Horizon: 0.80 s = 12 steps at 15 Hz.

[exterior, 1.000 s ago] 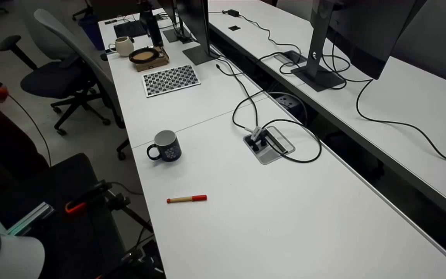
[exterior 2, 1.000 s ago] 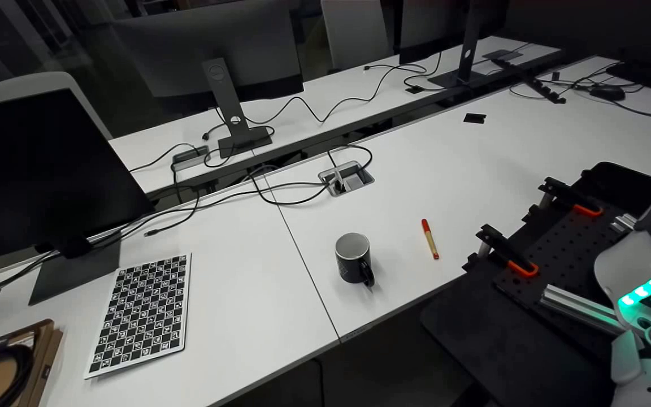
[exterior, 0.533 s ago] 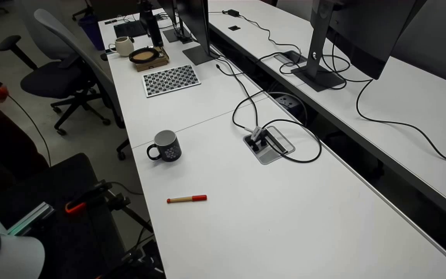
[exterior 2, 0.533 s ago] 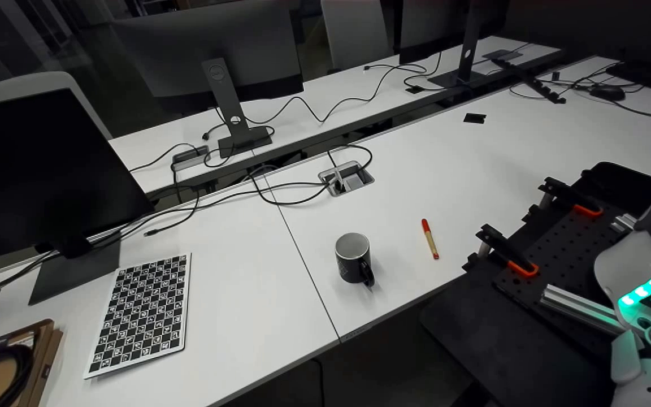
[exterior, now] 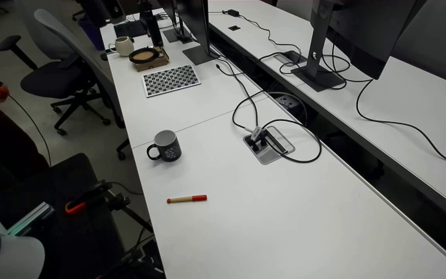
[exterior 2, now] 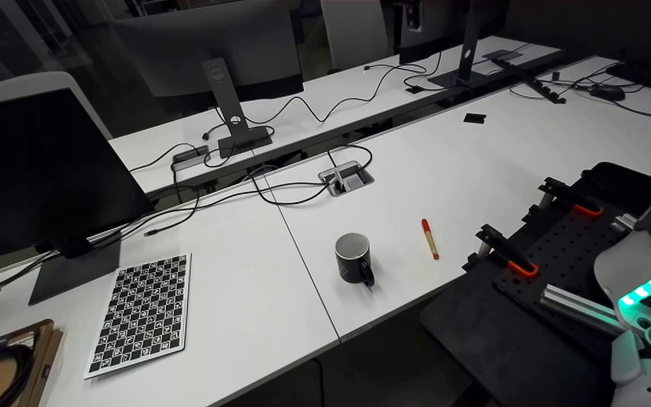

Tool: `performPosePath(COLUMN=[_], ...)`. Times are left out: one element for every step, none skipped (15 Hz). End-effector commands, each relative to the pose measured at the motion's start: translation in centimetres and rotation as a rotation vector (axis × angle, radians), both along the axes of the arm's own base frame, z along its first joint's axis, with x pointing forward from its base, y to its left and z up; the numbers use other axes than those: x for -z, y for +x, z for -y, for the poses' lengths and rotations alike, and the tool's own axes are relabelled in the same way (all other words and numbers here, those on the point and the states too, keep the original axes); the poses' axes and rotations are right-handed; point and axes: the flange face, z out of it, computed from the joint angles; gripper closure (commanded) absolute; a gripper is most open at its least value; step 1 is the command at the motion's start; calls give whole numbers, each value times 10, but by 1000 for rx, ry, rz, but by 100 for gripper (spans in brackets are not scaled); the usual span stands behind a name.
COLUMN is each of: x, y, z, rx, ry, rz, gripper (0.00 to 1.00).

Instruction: Move the mug to the right

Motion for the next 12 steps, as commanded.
performPosePath(x=[30,38,44,47,41,46,49,51,51,50,49,51], y=[18,22,26,28,16,18,21,22,23,23,23,23], z=[-21,-24,-24,-22,-20,-21,-21,-21,-21,-21,-21,-20], rx=[-20,-16,-10,-1,-18,-14,-12,-10,-9,-8,-8,-15], ry=[-6,-18,-37,-46,-25,-31,-34,-35,-35,-35,-35,-4], rz=[-34,-40,-48,-55,-55,-64,-69,-72,-72,-70,-68,-52], gripper=[0,0,0,0,0,0,0,0,0,0,0,0])
